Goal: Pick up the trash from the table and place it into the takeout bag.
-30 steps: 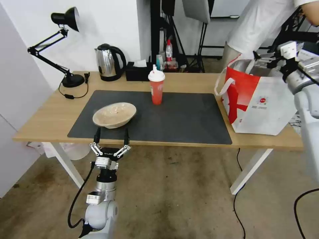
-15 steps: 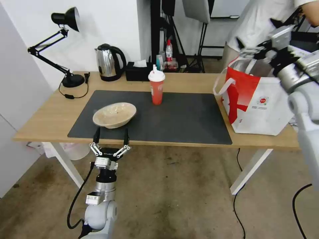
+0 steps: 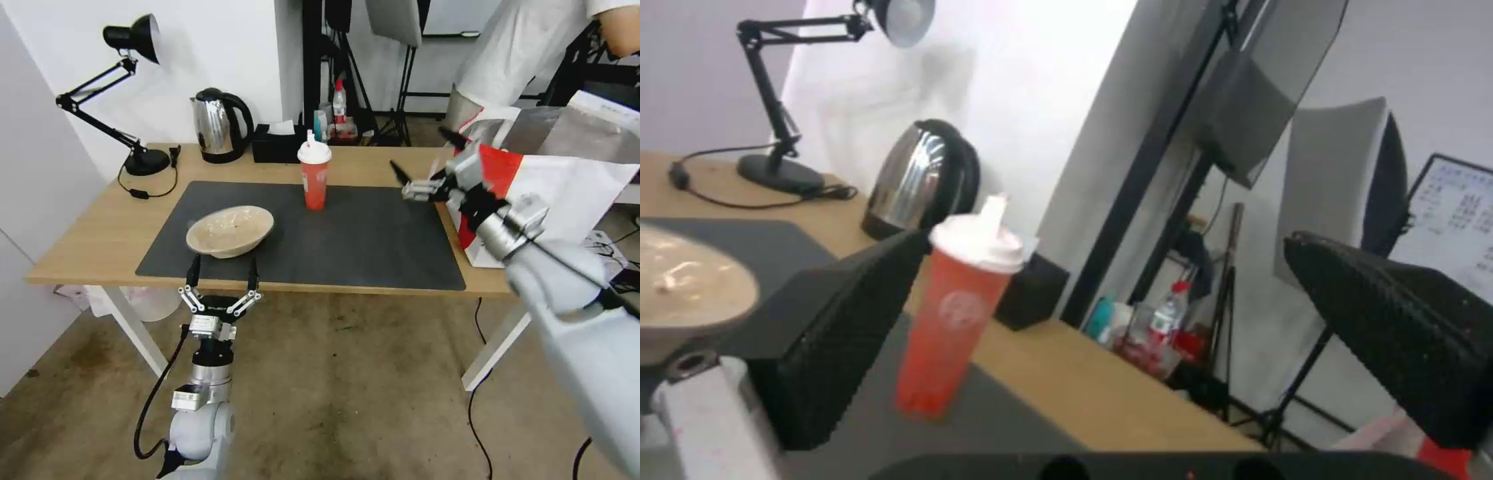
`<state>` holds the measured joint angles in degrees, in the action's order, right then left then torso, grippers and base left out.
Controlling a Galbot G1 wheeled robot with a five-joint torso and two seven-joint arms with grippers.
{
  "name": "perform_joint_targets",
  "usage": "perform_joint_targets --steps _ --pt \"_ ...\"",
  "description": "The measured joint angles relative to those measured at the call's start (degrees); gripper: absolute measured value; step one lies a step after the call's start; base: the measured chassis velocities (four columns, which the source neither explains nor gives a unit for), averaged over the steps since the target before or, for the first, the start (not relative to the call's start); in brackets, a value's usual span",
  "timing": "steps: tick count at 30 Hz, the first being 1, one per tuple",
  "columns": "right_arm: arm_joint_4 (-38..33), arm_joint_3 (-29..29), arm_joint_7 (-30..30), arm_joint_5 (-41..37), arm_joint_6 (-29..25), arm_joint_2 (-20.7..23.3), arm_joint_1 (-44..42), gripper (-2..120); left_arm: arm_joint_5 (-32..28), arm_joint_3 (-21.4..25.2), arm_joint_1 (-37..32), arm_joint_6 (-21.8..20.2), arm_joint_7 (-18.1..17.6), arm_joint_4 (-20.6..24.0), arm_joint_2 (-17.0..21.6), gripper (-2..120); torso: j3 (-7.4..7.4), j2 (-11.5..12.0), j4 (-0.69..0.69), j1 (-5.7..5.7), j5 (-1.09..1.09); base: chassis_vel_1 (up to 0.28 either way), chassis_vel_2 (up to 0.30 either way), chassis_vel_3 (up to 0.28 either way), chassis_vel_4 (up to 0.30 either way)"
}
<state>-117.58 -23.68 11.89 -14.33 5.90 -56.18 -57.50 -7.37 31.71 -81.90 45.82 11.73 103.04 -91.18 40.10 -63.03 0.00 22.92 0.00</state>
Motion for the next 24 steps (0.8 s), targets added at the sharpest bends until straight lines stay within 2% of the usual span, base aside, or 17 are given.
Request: perform_joint_targets --steps 12,16,17,20,21,24 --pt "0.43 -0.44 -2.31 4.11 -6.60 -6.74 -9.96 100 0.09 -0.10 -0.50 -0.02 0.00 0.85 0.00 100 0.00 0.00 0.00 -0.01 0.00 0.000 0.000 0.000 0.000" --pt "1.01 -0.27 -6.97 9.58 -15.90 -11.45 -14.92 100 0.10 -0.02 -0.68 -0.02 0.00 1.15 0.01 100 0.00 0.00 0.00 -0.01 -0.01 0.000 0.000 0.000 0.000" --pt "1.01 -0.27 -6.97 9.58 -15.90 -11.45 -14.92 100 0.10 -0.02 -0.68 -0.02 0.00 1.15 0.01 100 0.00 0.00 0.00 -0.01 -0.01 0.000 0.000 0.000 0.000" --pt "1.67 0.64 -11.62 13.17 -21.68 -14.41 -18.27 100 0.10 -0.05 -0.60 -0.02 0.00 1.19 0.02 100 0.01 0.00 0.00 -0.01 0.00 0.000 0.000 0.000 0.000" --pt "1.67 0.64 -11.62 13.17 -21.68 -14.41 -18.27 100 0.10 -0.05 -0.60 -0.02 0.00 1.19 0.02 100 0.01 0.00 0.00 -0.01 0.00 0.000 0.000 0.000 0.000" --pt "3.01 1.33 -15.85 17.49 -29.15 -16.58 -21.54 100 0.10 -0.14 -0.43 -0.02 0.00 1.19 0.10 100 0.00 0.00 0.00 -0.01 -0.01 0.000 0.000 0.000 0.000"
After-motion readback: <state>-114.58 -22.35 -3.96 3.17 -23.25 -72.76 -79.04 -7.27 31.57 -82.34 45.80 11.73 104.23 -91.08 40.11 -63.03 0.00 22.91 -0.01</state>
